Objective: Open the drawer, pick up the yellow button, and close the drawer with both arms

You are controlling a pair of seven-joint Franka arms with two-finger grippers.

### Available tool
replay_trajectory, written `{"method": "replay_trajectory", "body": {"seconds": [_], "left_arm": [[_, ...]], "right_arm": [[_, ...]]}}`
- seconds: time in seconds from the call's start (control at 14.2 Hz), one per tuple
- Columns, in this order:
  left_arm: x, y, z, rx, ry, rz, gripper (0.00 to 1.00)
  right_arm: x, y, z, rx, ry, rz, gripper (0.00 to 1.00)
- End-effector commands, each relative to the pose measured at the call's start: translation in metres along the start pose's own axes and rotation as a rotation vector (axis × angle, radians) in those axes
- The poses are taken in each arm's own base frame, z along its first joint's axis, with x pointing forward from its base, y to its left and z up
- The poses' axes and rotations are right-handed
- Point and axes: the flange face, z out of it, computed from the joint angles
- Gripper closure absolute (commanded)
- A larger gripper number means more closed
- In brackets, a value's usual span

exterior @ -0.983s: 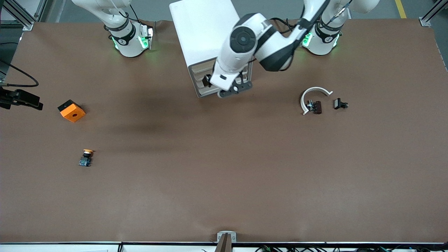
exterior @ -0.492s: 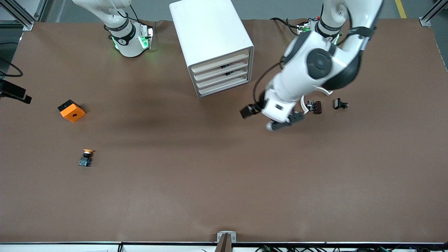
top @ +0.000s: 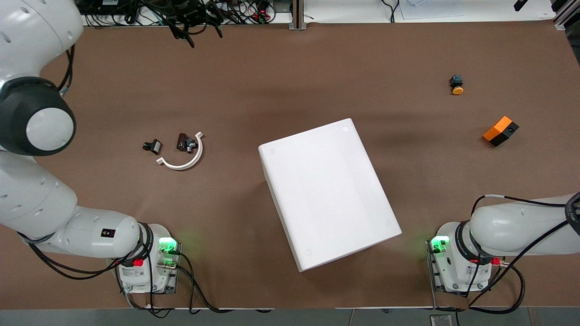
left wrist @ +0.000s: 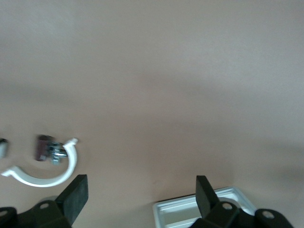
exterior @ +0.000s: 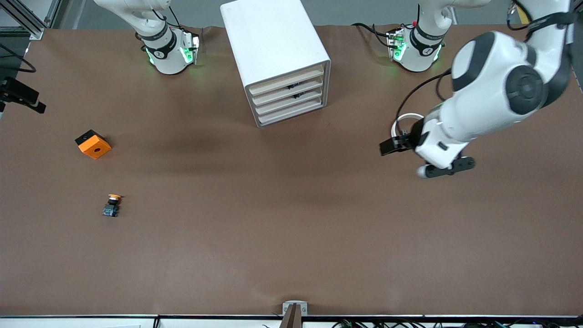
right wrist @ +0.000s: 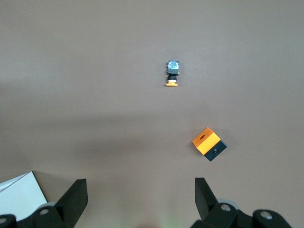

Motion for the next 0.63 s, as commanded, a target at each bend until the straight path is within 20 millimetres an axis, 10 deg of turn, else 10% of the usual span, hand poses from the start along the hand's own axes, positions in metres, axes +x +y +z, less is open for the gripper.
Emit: {"method": "replay_trajectory", "body": {"seconds": [0.0,0.56], "left_arm": [[-0.011,-0.03,-0.031,0.046,0.022,0.098,0.0],[-0.076,-0.145,-0.063,0.114,0.046,0.203,0.0]], "right_arm": [[-0.016,-0.005,-0.006,-0.019,0.017,-0.013,0.0],[-0.03,-0.012,-0.012,-0.014,0.028,-0.024,0.0]]}}
